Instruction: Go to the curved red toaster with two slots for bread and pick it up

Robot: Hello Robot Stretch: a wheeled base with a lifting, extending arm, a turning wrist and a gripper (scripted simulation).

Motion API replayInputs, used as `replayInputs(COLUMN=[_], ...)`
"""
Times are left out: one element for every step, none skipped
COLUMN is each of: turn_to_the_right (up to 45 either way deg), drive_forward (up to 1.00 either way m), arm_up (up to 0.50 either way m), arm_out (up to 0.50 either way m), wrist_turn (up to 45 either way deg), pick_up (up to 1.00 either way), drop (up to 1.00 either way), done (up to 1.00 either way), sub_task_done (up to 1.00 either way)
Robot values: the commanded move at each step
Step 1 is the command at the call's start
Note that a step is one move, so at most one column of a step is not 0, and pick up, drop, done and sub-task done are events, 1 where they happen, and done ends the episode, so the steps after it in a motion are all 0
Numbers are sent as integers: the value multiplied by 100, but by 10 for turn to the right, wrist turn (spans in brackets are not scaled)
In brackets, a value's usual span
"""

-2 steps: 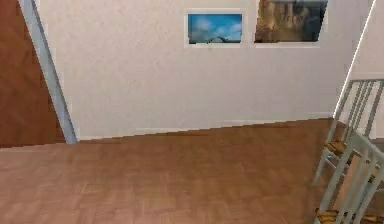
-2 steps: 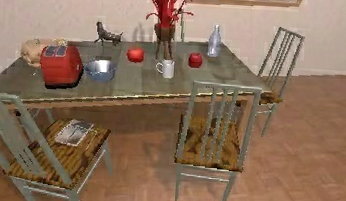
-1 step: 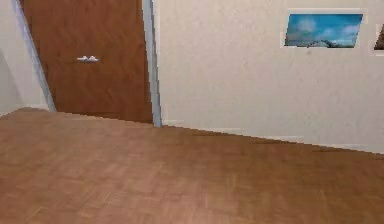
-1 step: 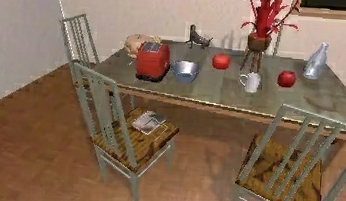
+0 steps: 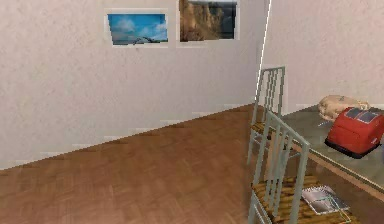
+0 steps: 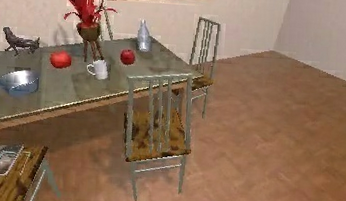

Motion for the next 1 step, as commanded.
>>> replayInputs(turn_to_the_right=[60], drive_forward=[0], arm_up=[0], arm_out=[0], wrist_turn=[0], pick_up=[0], drop=[0], done=[0], sub_task_done=[0])
